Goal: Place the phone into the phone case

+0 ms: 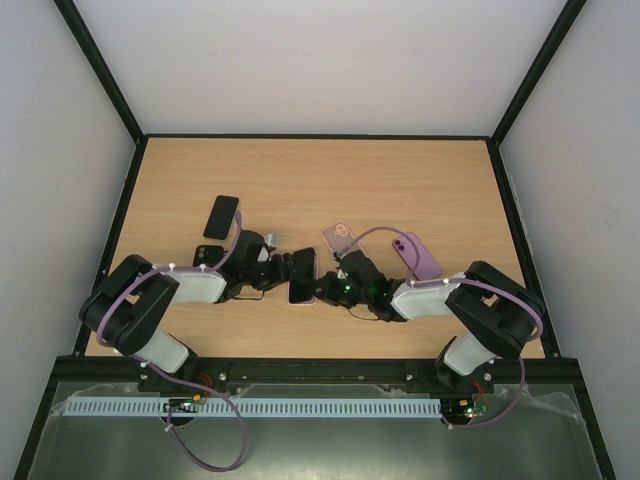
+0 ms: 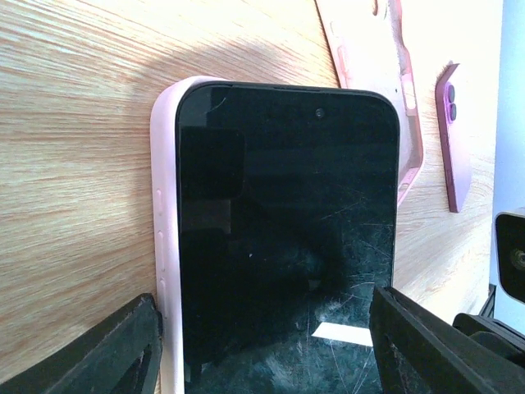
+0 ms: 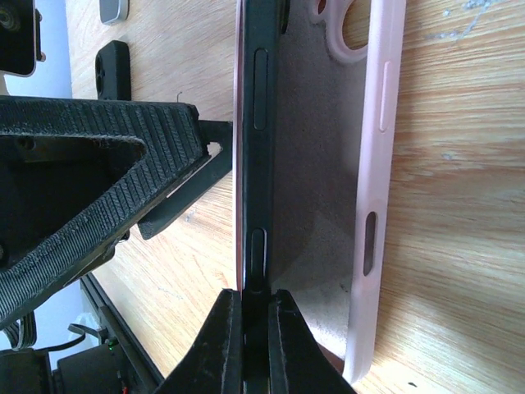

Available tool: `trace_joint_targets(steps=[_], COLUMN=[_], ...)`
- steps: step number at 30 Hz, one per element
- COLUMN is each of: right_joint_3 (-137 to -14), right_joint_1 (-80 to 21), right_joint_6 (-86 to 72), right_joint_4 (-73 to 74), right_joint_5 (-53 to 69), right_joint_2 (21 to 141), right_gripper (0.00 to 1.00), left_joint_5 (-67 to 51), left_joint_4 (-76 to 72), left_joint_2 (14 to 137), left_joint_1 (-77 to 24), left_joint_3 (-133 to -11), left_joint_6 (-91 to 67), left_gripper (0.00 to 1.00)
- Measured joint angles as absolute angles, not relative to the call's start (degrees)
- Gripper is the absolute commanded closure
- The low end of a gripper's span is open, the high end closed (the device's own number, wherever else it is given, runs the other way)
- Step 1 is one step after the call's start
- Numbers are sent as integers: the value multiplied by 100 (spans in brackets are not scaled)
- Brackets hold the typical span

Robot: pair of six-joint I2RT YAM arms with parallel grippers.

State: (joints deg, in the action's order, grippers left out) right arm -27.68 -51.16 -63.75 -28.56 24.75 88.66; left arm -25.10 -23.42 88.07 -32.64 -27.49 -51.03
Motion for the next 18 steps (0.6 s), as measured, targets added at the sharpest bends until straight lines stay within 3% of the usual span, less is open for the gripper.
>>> trace_joint_targets(steps=[6, 18], right_joint_3=[-2766, -2746], right_joint_1=[-5081, -5085], right_joint_6=[-6320, -5752], right_joint_4=[-2860, -1697], right_joint_5=[2541, 1931], right_joint_2=[8888, 8226], right_gripper=[93, 69], left_joint_5=[-2438, -2554], left_joint_4=[-2241, -2261], left_joint_2=[8820, 8838], left_joint_1=[-3275, -3520], left_joint_3=[-2755, -2670], left_joint_6=[-5057, -5295], left_gripper=[48, 53])
